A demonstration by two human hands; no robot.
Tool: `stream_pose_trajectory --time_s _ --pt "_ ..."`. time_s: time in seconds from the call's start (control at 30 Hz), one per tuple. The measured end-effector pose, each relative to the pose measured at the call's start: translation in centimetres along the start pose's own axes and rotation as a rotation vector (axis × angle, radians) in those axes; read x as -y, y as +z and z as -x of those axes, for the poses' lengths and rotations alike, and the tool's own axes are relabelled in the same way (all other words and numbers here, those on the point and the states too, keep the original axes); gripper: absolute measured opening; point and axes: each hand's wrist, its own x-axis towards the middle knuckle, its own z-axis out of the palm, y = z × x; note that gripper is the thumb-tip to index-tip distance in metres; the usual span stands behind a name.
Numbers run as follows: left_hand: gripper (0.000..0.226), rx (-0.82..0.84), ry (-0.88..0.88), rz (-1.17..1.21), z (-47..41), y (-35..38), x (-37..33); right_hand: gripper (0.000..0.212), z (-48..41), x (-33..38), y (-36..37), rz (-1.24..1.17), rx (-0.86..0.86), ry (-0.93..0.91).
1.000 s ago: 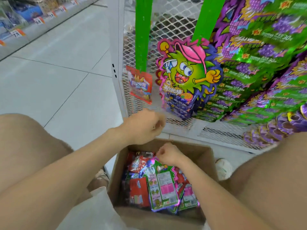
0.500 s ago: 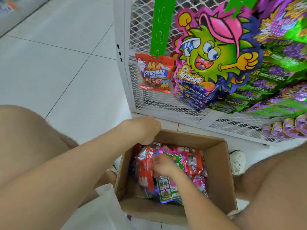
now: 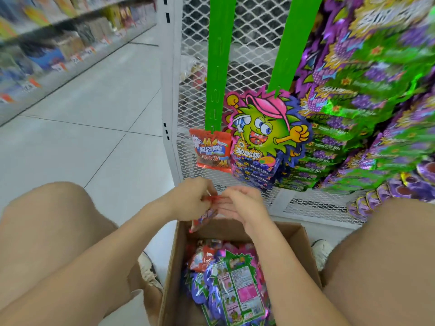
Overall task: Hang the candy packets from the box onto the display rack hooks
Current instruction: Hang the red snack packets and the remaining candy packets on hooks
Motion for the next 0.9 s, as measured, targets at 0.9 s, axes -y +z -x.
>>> stream_pose_trajectory --time_s 0.9 --pt "0.028 -0.908 -0.023 0.645 -9.5 -8.3 -3.0 0.012 -2.4 13.9 -0.2 0.928 -0.173 -0.974"
